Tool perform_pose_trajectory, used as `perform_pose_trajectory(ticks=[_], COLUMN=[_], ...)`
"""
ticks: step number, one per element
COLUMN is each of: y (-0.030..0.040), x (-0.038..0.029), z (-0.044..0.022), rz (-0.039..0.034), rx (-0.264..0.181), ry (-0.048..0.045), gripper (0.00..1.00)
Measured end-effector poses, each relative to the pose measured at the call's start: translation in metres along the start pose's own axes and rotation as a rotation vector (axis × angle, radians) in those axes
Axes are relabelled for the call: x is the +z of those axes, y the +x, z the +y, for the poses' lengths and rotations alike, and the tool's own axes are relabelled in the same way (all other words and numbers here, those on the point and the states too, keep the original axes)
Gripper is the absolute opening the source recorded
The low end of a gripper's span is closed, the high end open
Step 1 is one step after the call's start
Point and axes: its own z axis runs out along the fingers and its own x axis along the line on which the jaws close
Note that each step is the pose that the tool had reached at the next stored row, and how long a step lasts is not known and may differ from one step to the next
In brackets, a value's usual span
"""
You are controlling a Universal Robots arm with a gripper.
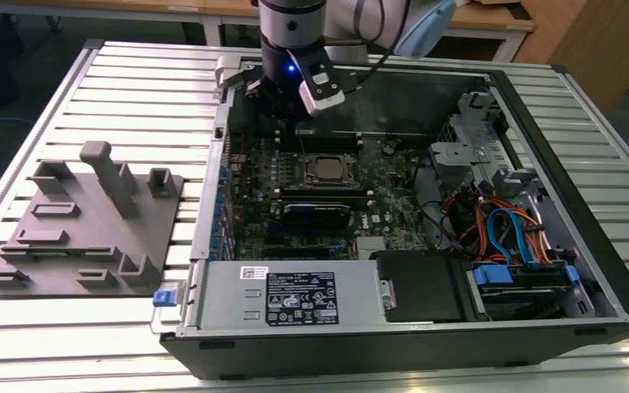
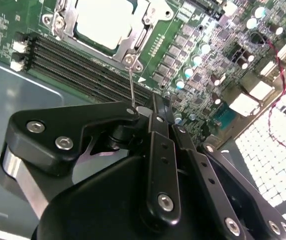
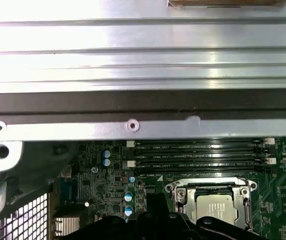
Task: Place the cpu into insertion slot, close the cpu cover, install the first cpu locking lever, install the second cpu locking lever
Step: 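Install the first cpu locking lever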
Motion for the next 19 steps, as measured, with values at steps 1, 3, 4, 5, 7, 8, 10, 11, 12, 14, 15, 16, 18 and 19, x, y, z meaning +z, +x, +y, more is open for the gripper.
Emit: perform_pose_trajectory(ticks=[1,3,4,5,7,8,10,11,12,14,15,16,18,19], y=[0.0000,0.0000,0.0001,0.0001,-0.0004,-0.0010,-0.0026,-0.0038,-0.0052,-0.0080,-0.0094,-0.0108,-0.0126,-0.0127], x=[-0.0006,-0.0013,-0.0012,-0.0012,-0.0010,-0.0010,-0.0010,-0.0009,-0.0009,-0.0008,-0.0008,-0.0008,-0.0008,-0.0008], z=[0.0008,0.0029,0.0040,0.0048,0.0063,0.0066,0.0067,0.0068,0.0068,0.0069,0.0070,0.0070,0.0071,0.0070], rz=[0.0001,-0.0001,-0.0001,-0.0001,-0.0001,0.0000,0.0000,0.0000,-0.0001,0.0000,0.0000,-0.0001,0.0001,0.0000], rx=[0.000,0.000,0.000,0.000,0.000,0.000,0.000,0.000,0.000,0.000,0.000,0.000,0.000,0.000], ry=[0.0002,-0.0002,-0.0001,0.0000,-0.0001,-0.0001,-0.0001,-0.0001,-0.0001,-0.0001,0.0000,-0.0001,0.0001,0.0000], gripper=[0.10,0.10,0.10,0.10,0.10,0.10,0.10,0.10,0.10,0.10,0.10,0.10,0.10,0.10])
